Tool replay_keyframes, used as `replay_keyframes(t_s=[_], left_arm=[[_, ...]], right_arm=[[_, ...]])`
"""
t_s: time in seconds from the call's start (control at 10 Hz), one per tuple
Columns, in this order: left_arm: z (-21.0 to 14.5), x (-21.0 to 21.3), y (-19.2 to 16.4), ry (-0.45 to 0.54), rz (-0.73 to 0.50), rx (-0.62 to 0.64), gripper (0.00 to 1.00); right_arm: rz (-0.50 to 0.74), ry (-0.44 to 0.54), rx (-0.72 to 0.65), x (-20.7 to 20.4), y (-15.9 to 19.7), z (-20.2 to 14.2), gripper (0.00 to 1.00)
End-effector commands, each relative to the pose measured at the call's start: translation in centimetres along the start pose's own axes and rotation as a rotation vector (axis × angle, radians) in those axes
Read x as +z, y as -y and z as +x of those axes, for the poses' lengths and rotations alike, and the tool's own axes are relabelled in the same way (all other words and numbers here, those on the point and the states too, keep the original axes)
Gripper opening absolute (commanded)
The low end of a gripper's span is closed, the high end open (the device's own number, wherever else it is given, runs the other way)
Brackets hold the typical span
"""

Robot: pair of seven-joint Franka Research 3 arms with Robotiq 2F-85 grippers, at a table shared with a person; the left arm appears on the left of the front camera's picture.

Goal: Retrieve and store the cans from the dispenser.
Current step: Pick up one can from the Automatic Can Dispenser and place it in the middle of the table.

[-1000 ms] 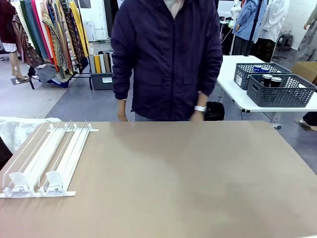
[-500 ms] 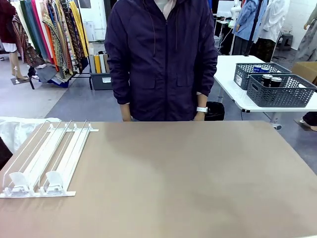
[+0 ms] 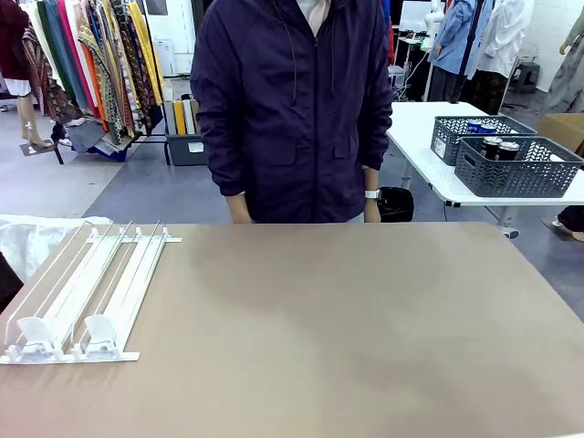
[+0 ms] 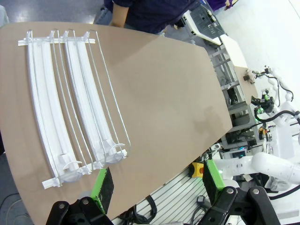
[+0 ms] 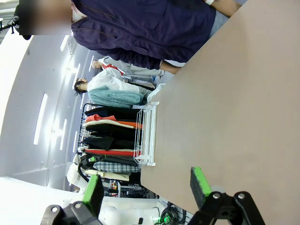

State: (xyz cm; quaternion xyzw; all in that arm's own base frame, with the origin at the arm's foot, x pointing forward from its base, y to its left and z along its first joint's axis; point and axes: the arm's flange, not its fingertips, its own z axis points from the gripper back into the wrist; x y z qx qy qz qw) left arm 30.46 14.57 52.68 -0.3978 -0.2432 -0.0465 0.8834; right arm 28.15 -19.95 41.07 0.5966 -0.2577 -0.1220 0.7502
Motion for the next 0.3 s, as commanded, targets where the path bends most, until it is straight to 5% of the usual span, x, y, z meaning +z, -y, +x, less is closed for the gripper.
replay_keyframes(t_s=[0.0,0.2], left_arm=[[-0.04,0.11,0.05,0.011,-0.016,0.000,1.00],[-0.04,0.11,0.05,0.011,-0.016,0.000,1.00]], right_arm=[[0.005,-0.004,-0.002,0.18,-0.36,0.02,1.00],[0.005,-0.004,-0.002,0.18,-0.36,0.02,1.00]])
